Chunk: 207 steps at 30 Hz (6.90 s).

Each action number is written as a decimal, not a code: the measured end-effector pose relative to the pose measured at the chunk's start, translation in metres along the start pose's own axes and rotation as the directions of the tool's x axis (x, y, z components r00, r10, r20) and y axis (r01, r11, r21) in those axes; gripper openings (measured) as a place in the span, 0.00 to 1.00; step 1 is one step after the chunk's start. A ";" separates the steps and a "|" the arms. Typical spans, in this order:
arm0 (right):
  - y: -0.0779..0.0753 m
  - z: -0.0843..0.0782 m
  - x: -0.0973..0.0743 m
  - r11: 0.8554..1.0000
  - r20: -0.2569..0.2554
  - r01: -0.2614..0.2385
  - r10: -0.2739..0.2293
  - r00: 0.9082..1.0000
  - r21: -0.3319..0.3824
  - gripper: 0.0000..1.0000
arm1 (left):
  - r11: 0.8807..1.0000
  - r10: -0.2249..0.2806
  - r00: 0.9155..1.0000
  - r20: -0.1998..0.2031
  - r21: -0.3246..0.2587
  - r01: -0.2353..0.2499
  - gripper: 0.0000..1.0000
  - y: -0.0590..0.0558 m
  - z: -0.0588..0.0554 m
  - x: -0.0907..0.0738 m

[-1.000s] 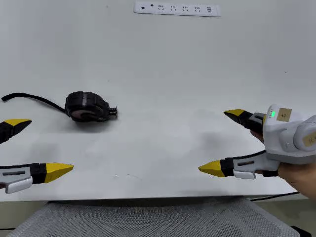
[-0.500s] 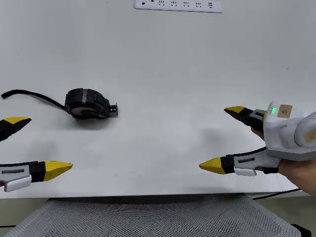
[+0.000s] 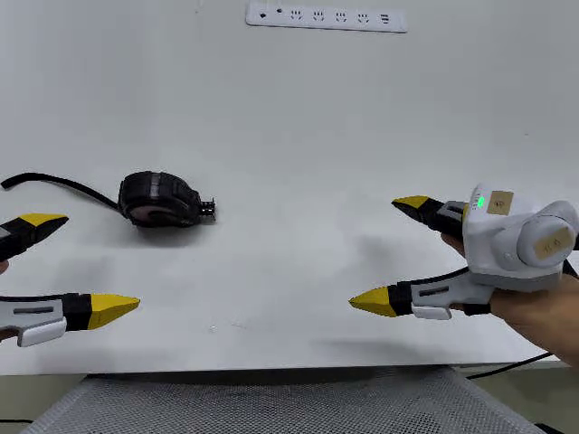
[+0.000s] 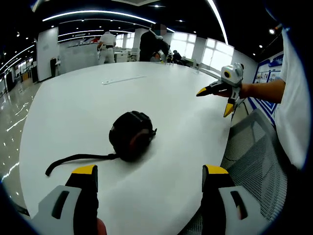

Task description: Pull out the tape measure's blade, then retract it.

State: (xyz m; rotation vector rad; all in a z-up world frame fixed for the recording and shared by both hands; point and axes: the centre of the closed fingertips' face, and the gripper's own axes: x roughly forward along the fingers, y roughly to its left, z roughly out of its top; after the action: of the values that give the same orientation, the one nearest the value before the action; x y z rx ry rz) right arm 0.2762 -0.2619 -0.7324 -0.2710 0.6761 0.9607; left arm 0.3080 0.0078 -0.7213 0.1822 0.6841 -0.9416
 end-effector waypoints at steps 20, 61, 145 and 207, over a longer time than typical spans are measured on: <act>-0.003 0.010 0.033 0.997 -0.002 -0.063 0.063 0.998 -0.041 0.86 | 0.994 -0.057 0.997 -0.052 0.088 0.061 0.81 0.012 0.011 0.025; -0.009 0.038 0.077 0.970 -0.072 -0.183 0.173 0.982 -0.163 0.82 | 0.916 -0.122 0.959 -0.257 0.343 0.209 0.58 0.039 0.015 0.065; 0.019 0.088 0.188 0.935 0.078 -0.270 0.295 0.952 -0.231 0.25 | 0.851 -0.182 0.925 -0.335 0.418 0.319 0.27 0.045 0.008 0.082; 0.019 0.082 0.186 0.902 0.061 -0.287 0.323 0.945 -0.323 0.08 | 0.846 -0.184 0.928 -0.324 0.427 0.317 0.26 0.047 0.008 0.081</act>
State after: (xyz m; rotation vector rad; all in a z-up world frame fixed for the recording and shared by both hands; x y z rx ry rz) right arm 0.3661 -0.0869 -0.7874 -0.3922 0.4672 1.3786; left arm 0.3811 -0.0230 -0.7712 0.6826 0.7302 -1.3512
